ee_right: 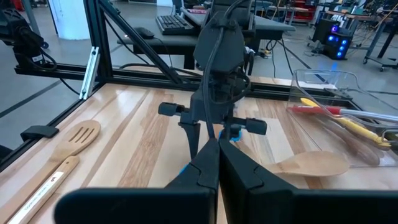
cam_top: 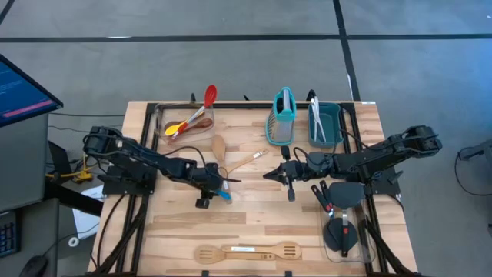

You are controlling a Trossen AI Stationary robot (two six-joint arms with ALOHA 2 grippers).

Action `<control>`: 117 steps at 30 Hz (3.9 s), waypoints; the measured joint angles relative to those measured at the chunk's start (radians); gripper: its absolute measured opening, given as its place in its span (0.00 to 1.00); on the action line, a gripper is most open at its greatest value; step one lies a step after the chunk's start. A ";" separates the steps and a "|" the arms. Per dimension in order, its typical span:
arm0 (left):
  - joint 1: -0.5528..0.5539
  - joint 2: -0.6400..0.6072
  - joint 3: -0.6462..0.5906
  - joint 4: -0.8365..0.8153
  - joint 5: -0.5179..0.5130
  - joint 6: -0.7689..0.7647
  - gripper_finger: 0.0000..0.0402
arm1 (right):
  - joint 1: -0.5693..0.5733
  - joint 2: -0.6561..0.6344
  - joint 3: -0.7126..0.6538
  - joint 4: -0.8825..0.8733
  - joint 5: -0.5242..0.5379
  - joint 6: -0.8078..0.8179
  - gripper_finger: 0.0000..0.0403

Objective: Pick & Place Kitchen Items
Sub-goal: Put the blue spoon into the left transparent bin

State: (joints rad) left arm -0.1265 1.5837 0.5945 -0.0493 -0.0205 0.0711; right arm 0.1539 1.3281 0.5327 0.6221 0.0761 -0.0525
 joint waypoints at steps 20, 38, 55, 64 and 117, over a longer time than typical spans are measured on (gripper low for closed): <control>-0.049 0.002 -0.001 0.012 -0.008 -0.060 0.14 | 0.000 0.000 0.000 -0.001 0.001 -0.003 0.00; -0.181 -0.284 -0.005 -0.007 0.081 -0.160 0.03 | 0.000 0.000 0.000 -0.001 0.002 -0.002 0.00; -0.184 -0.713 -0.004 -0.059 -0.580 0.058 0.03 | 0.000 0.000 0.000 0.003 0.002 0.000 0.00; -0.080 -0.871 -0.003 -0.053 -0.921 0.302 0.03 | 0.000 0.000 0.000 0.003 0.002 0.000 0.00; 0.876 -0.429 -0.394 0.582 -0.460 0.229 0.04 | -0.013 0.000 0.000 0.008 0.003 0.001 0.00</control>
State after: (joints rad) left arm 0.7494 1.1552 0.2005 0.5326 -0.4804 0.2997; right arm 0.1413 1.3281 0.5327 0.6298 0.0788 -0.0517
